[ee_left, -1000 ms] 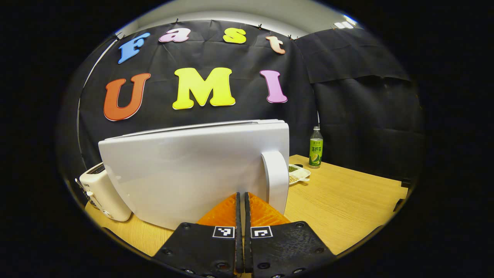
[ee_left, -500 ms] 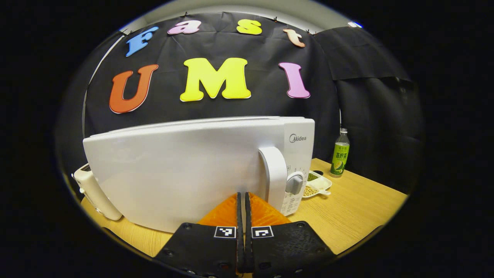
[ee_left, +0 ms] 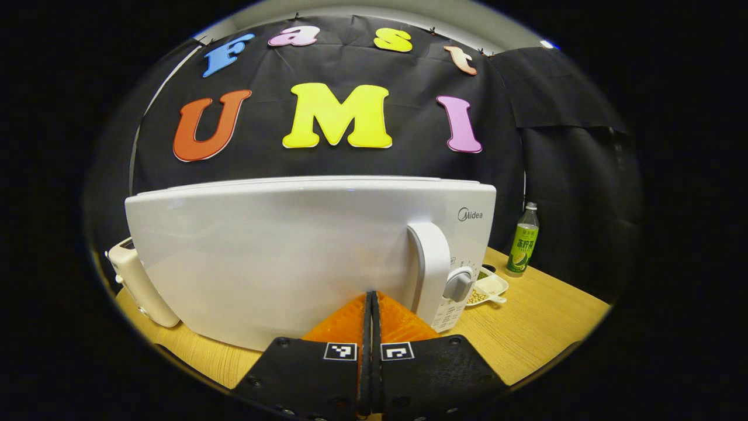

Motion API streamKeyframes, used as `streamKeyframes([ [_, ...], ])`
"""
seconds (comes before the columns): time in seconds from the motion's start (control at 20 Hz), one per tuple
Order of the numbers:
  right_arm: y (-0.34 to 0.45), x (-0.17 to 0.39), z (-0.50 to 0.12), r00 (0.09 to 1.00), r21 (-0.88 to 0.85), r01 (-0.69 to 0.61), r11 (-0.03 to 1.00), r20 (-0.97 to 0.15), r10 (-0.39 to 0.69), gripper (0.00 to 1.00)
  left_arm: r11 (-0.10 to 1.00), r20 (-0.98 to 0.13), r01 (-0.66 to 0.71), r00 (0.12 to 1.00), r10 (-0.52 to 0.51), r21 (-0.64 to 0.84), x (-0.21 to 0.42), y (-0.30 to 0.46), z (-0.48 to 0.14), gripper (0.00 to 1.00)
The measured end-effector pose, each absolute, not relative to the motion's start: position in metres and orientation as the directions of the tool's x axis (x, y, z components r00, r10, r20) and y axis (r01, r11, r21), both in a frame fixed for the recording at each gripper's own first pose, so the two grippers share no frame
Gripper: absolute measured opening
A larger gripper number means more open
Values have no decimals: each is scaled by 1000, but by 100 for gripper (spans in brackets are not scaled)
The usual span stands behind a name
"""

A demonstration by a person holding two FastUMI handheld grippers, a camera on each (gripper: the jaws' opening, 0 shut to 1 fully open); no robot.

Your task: Open the microwave oven with the left hand, put the food in, and close the microwave oven.

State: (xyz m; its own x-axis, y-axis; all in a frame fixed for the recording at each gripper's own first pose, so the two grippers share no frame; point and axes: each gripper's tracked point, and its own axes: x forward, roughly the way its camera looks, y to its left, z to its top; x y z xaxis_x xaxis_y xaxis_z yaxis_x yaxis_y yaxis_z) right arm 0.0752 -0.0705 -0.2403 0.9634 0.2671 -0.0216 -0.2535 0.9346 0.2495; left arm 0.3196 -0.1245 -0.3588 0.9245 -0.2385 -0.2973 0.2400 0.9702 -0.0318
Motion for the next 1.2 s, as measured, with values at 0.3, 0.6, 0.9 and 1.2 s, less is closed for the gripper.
streamKeyframes([
  [0.3,-69,79,-256,958,284,-211,935,-131,256,92,978,-354,204,912,-206,-44,317,-131,-371,2],
  [0.6,-39,73,-277,925,309,-226,924,-229,302,92,968,-364,241,898,-247,-62,281,-136,-365,18],
  [0.9,-18,64,-283,884,360,-229,904,-313,348,92,997,-443,73,894,-62,8,214,-95,-350,83],
  [1.2,-26,51,-253,917,332,-172,927,-289,274,92,999,-402,29,915,-19,17,138,-75,-289,89],
])
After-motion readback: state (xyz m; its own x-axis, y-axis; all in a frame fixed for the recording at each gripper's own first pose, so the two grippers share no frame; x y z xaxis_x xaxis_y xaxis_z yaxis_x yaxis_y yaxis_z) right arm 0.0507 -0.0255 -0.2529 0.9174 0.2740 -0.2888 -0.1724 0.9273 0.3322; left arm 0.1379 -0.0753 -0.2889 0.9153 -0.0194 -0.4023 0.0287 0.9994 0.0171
